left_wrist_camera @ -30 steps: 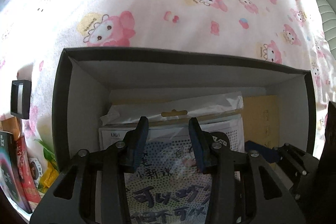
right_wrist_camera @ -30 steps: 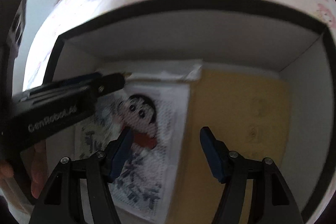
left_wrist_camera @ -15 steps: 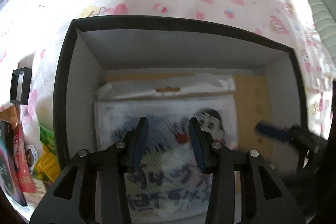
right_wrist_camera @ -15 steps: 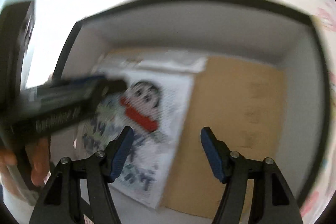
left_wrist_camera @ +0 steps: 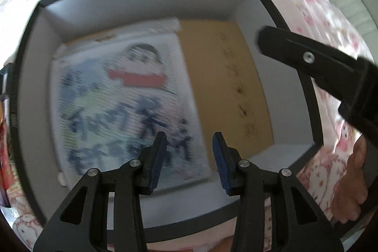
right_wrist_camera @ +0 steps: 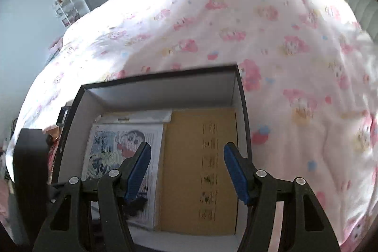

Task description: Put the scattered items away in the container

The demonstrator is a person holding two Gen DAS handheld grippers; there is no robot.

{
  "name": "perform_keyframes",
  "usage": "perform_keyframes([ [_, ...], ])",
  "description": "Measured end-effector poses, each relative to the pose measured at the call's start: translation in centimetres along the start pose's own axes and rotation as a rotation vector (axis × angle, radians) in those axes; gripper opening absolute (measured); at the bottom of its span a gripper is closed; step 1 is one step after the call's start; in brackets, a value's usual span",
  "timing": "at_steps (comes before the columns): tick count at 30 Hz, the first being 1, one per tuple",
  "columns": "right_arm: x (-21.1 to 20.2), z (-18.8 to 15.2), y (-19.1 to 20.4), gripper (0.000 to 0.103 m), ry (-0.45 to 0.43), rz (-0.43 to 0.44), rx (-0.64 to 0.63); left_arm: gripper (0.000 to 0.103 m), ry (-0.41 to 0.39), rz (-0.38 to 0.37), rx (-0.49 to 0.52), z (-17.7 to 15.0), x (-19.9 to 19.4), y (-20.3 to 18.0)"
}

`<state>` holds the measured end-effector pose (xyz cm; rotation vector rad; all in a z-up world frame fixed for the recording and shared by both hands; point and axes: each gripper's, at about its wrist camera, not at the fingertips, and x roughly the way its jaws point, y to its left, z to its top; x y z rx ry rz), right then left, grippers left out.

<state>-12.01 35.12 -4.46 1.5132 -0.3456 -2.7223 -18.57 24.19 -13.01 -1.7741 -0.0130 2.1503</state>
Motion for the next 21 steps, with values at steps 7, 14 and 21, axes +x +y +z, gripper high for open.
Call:
perform_keyframes([
  [7,1.9,-0.8,-0.2,0.061,0.039,-0.025,0.020,0.040,0.026,0.098,-0.019,-0.4,1.3,0.2],
  [14,2.5,-1.0,0.3,0.061,0.067,0.029,0.017,0.038,0.015,0.092,-0.067,-1.3,0.5,2.9],
  [21,5.0,-1.6,1.6,0.061,0.153,0.001,-0.033,0.038,-0.081,0.080,-0.157,-1.9,-3.0,7.5],
])
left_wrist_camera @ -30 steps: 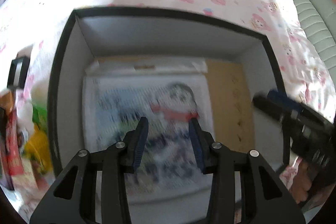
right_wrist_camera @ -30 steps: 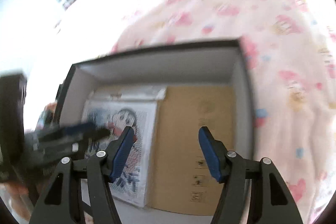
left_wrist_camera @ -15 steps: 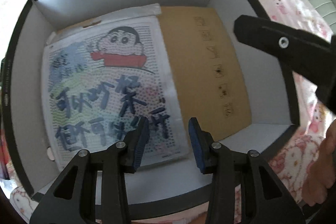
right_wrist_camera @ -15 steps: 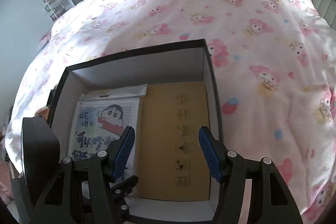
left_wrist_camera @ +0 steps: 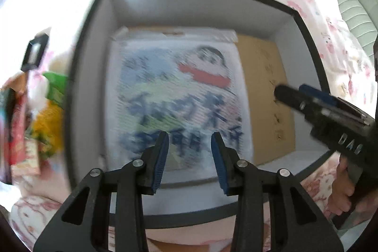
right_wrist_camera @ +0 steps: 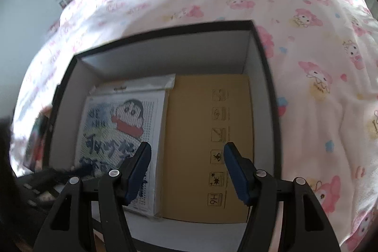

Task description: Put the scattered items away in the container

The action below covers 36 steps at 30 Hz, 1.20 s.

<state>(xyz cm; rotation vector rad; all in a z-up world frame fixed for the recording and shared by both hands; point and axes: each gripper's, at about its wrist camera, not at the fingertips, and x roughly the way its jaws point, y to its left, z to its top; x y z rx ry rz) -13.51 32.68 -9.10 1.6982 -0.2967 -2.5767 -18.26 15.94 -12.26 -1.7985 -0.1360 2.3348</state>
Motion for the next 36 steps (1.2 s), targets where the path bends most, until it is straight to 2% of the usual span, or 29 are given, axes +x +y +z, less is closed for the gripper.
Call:
perform_keyframes([
  [2,0.6,0.1,0.9,0.061,0.016,0.008,-0.025,0.038,-0.002,0.012,0.005,0.3,0.0,0.5],
  [4,1.0,0.2,1.7,0.061,0.027,0.013,-0.049,0.038,-0.013,-0.012,-0.005,0.4,-0.2,1.0],
  [8,1.6,-0.4,3.1,0.061,0.037,-0.012,-0.099,0.038,-0.069,-0.020,0.005,0.0,-1.1,1.4],
  [11,0.5,-0.7,3.7,0.061,0.004,-0.019,-0.109,0.038,-0.115,-0.038,-0.008,-0.9,-2.6,2.0],
  [14,-1.3,-1.3,4.6,0.061,-0.043,0.017,-0.098,0.038,-0.163,-0.045,-0.013,-1.3,-4.3,3.0],
  [18,-3.2,-2.8,6.5,0.061,-0.079,0.032,-0.091,0.039,-0.221,-0.010,0.005,-1.6,-6.7,2.6],
  [20,-4.3,-3.7,7.2,0.061,-0.096,0.042,-0.078,0.039,-0.241,-0.006,0.012,-3.7,-8.9,3.5],
  [21,-4.7,-4.0,7.8,0.061,-0.103,0.047,-0.075,0.039,-0.251,-0.002,0.018,-4.1,-10.6,2.2],
  [26,-7.1,-5.8,10.5,0.061,-0.143,0.035,-0.086,0.039,-0.304,0.064,0.060,-5.9,-13.0,2.7],
  [30,-8.1,-6.7,12.9,0.061,-0.149,0.048,-0.099,0.039,-0.318,0.053,0.038,-7.4,-14.6,4.8],
  [36,-8.2,-7.0,18.2,0.061,-0.147,0.072,-0.183,0.039,-0.330,0.061,-0.043,-9.2,-16.2,9.9],
])
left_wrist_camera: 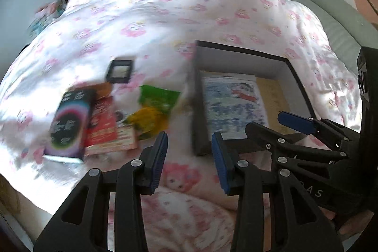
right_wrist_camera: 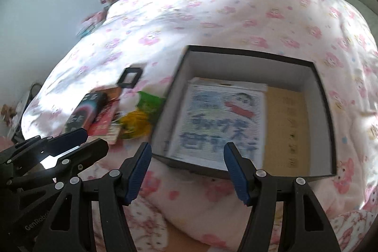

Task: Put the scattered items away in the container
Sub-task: 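Move the left tool back to the black Smart Devil box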

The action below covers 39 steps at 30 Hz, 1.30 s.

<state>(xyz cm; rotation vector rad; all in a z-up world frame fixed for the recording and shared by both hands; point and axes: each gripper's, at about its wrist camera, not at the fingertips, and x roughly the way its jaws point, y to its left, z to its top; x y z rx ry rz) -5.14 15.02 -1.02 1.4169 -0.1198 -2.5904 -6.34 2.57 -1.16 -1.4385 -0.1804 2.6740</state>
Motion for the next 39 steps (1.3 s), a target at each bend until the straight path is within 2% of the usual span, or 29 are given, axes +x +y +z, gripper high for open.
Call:
perform_keyframes([
  [6,2.1,0.9,6.0,0.061,0.029,0.077,-0.081,0.039,-0.005,0.021,-0.107,-1.1,-1.0,6.5],
  [10,5.1,1.3,8.8,0.061,0.099,0.183,-0.076,0.043,0.023,0.025,-0.209,-2.2,-0.2,11.4],
  [14,7.3,1.2,10.2,0.061,0.136,0.173,-0.076,0.043,0.048,0.055,-0.293,-3.0,0.7,16.3],
  [21,10.5,1.4,12.2,0.061,0.195,0.174,-0.107,0.043,0.071,0.086,-0.391,-4.2,3.0,21.3],
  [26,12.5,2.4,14.9,0.061,0.248,0.243,-0.148,0.043,0.068,0.117,-0.465,-4.7,3.8,25.7],
  [31,14.8,2.6,17.5,0.061,0.304,0.271,-0.193,0.045,0.079,0.122,-0.529,-4.6,5.4,29.8],
  [34,16.2,2.7,18.4,0.061,0.341,0.303,-0.181,0.045,0.108,0.092,-0.554,-4.9,6.5,30.8],
  [39,17.9,2.6,19.4,0.061,0.381,0.309,-0.185,0.045,0.117,-0.035,-0.585,-5.9,7.0,30.5],
])
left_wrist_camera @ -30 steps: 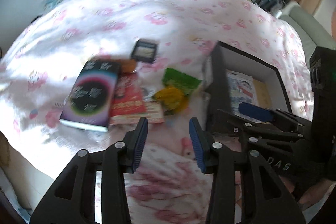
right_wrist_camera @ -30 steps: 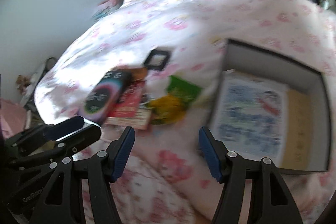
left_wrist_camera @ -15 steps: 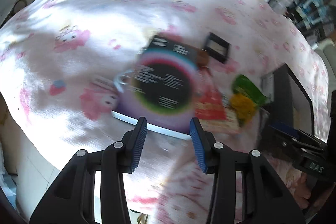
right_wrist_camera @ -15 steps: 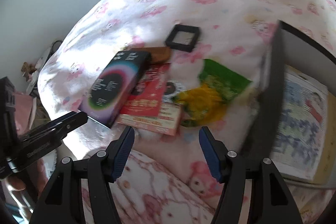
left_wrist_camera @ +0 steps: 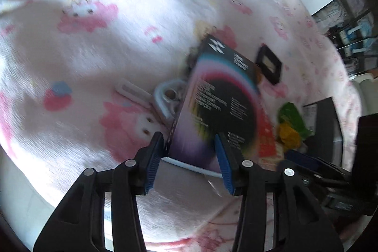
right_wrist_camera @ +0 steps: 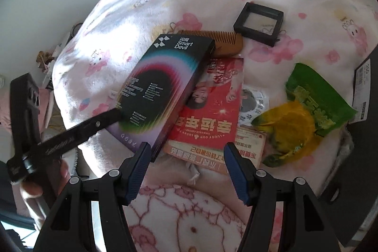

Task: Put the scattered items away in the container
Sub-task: 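Move the left tool back to the black Smart Devil box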

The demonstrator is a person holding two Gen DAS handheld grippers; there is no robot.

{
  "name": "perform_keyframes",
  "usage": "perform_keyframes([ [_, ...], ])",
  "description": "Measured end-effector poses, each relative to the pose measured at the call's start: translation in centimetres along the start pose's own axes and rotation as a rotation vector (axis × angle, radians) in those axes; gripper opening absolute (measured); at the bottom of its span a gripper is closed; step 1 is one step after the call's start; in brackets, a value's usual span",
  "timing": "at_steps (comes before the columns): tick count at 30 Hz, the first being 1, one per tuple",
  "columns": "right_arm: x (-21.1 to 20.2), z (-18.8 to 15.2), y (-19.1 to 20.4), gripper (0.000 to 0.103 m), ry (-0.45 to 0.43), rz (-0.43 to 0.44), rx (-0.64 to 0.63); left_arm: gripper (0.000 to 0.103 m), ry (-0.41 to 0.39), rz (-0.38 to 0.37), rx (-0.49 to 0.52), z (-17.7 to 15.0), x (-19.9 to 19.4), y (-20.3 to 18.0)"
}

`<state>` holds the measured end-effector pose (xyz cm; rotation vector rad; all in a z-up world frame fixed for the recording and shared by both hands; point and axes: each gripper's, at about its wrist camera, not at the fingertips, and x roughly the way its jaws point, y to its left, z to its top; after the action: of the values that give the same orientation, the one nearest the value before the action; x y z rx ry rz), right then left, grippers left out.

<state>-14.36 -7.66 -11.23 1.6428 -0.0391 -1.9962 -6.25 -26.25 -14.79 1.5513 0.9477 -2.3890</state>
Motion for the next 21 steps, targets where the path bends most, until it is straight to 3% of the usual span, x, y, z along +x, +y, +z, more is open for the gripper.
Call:
perform_keyframes([
  [6,0.7,-0.1,0.1,0.061,0.020,0.000,-0.015,0.045,0.049,-0.138,0.016,-1.8,-0.2,-0.4],
  [10,1.0,0.6,-0.4,0.061,0.006,-0.050,-0.009,0.045,0.029,-0.097,-0.025,-0.9,0.1,0.7],
  [13,2.1,1.3,-0.7,0.061,0.024,-0.006,0.009,0.045,-0.007,-0.078,-0.043,0.4,0.2,1.2],
  [17,3.0,1.4,-0.8,0.061,0.024,0.051,0.012,0.041,0.021,-0.095,-0.026,0.6,1.0,0.4],
  [19,2.8,1.1,-0.7,0.060,0.025,0.083,0.004,0.041,0.025,-0.064,0.010,0.1,0.9,-0.6],
  [21,2.5,1.0,-0.8,0.050,0.040,0.132,0.009,0.041,0.046,-0.087,0.025,-0.4,0.9,-1.5],
])
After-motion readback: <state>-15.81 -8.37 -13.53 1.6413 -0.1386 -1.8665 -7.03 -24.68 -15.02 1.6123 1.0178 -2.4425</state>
